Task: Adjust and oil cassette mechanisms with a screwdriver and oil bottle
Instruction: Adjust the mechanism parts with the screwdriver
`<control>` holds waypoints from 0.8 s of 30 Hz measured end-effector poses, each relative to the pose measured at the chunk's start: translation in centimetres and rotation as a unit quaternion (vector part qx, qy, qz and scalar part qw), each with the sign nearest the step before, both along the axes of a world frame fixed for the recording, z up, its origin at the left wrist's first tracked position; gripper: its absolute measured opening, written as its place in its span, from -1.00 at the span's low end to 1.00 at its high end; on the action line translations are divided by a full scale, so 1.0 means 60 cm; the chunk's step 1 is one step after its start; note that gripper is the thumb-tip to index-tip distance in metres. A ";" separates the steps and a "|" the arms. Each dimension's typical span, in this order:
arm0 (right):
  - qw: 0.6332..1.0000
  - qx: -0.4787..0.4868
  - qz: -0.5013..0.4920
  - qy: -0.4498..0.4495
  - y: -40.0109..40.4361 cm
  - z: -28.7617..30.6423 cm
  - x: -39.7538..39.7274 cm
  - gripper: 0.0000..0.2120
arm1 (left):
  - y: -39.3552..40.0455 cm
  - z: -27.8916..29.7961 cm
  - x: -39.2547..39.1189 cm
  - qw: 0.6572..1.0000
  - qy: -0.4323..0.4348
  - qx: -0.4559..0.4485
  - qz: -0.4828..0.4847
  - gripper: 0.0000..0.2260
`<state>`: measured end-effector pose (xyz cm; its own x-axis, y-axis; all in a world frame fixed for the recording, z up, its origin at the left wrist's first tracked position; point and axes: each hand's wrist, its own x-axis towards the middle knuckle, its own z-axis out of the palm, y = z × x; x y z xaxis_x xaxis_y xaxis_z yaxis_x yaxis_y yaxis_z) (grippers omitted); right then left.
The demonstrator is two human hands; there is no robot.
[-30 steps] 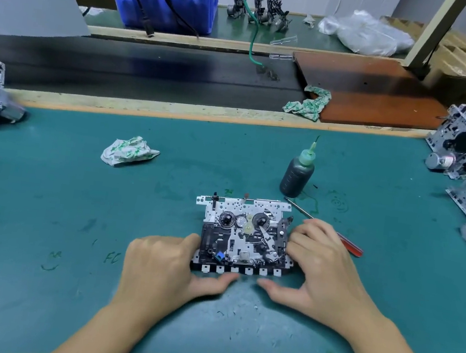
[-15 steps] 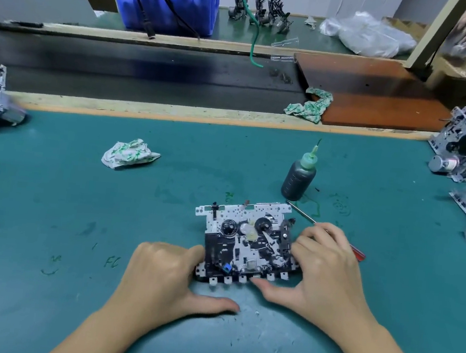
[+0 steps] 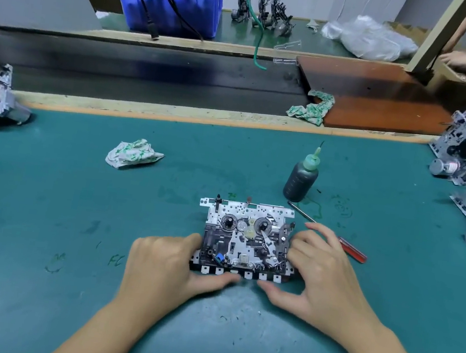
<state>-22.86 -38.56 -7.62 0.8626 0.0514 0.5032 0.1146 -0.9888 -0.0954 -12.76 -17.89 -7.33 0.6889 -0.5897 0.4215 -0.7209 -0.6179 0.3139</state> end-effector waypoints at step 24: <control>0.830 0.506 -0.227 0.060 -0.042 0.021 0.128 -0.58 | -0.003 0.000 -0.015 0.994 0.050 0.050 0.083 -0.39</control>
<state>-15.19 -41.08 -6.36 0.7240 -0.6898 0.0000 -0.3182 -0.3341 -0.8872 -13.65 -18.09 -7.31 0.8162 -0.4996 0.2902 -0.5742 -0.7576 0.3104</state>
